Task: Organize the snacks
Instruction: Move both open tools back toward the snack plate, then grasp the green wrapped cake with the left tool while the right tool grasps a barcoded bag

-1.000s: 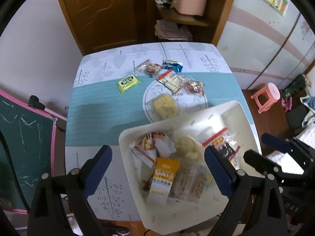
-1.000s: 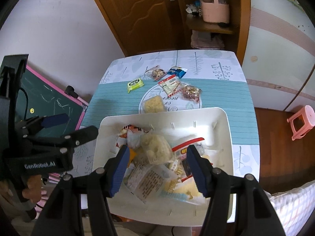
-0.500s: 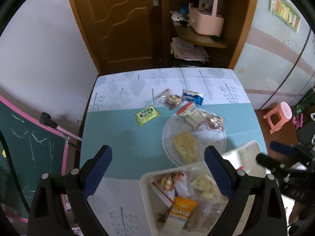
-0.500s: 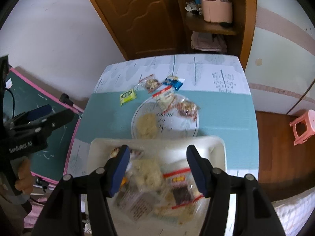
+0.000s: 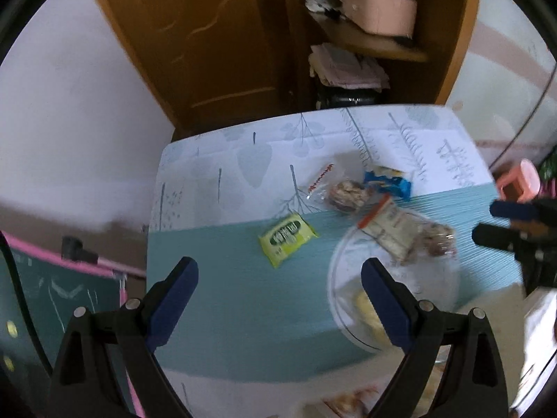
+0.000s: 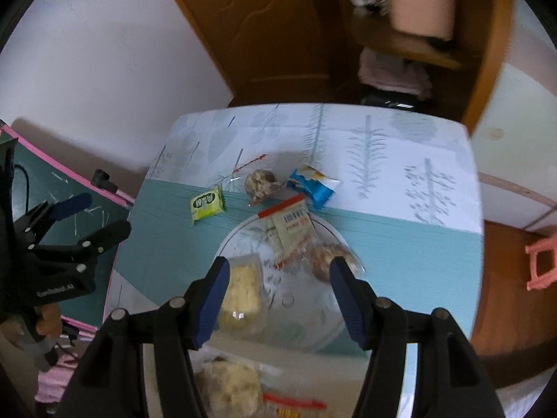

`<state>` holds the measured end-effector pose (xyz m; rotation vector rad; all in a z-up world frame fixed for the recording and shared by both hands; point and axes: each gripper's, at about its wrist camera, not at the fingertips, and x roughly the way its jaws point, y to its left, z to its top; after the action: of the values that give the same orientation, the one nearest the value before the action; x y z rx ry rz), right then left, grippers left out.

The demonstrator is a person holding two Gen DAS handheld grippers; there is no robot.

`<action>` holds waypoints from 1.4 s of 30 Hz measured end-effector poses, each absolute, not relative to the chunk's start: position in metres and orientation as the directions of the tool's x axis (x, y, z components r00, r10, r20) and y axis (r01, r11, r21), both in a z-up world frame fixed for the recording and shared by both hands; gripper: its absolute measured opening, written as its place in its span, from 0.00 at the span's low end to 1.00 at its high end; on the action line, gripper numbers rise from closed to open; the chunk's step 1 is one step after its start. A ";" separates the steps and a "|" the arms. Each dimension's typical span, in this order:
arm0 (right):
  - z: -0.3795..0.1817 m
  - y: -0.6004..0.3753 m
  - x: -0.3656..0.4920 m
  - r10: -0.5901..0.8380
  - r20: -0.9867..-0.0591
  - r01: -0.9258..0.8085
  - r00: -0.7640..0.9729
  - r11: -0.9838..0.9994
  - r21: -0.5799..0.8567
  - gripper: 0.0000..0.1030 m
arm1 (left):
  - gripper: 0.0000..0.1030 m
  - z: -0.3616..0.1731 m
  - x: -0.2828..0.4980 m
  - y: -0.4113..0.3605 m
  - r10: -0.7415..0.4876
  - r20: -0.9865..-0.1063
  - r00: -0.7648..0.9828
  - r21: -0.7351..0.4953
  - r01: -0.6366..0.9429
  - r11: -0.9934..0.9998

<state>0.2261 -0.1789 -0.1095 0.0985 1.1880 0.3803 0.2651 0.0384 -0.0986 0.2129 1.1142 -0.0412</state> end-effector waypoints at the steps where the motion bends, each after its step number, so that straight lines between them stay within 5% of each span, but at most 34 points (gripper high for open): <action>1: -0.118 -0.178 0.236 0.353 -0.887 -0.244 0.298 0.927 0.287 0.58 | 0.91 -0.106 0.271 0.039 0.074 -0.899 0.432 0.154 0.154 0.976; 15: -0.219 -0.144 0.305 0.334 -0.940 -0.287 0.077 0.910 0.300 0.58 | 0.85 -0.199 0.326 0.034 0.057 -0.958 0.281 0.169 0.393 0.904; 30: -0.240 -0.108 0.300 0.202 -0.976 -0.434 0.083 0.889 0.147 0.63 | 0.84 -0.249 0.351 0.029 0.130 -0.975 0.180 0.203 0.485 0.850; 34: -0.237 -0.099 0.295 0.174 -0.979 -0.478 0.103 0.872 0.105 0.64 | 0.68 -0.248 0.357 0.032 0.075 -0.983 0.169 0.147 0.468 0.871; 38: -0.236 -0.093 0.289 0.150 -0.980 -0.503 0.130 0.862 0.065 0.46 | 0.39 -0.247 0.363 0.035 0.028 -0.989 0.146 0.092 0.450 0.888; 42: -0.231 -0.101 0.290 0.208 -0.971 -0.462 0.114 0.877 0.134 0.45 | 0.36 -0.247 0.358 0.031 0.061 -0.983 0.174 0.133 0.437 0.890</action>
<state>0.2902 -0.1007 -0.2314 -0.2218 1.3736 0.4972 0.3585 0.0305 -0.2466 0.4333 1.3817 -0.2780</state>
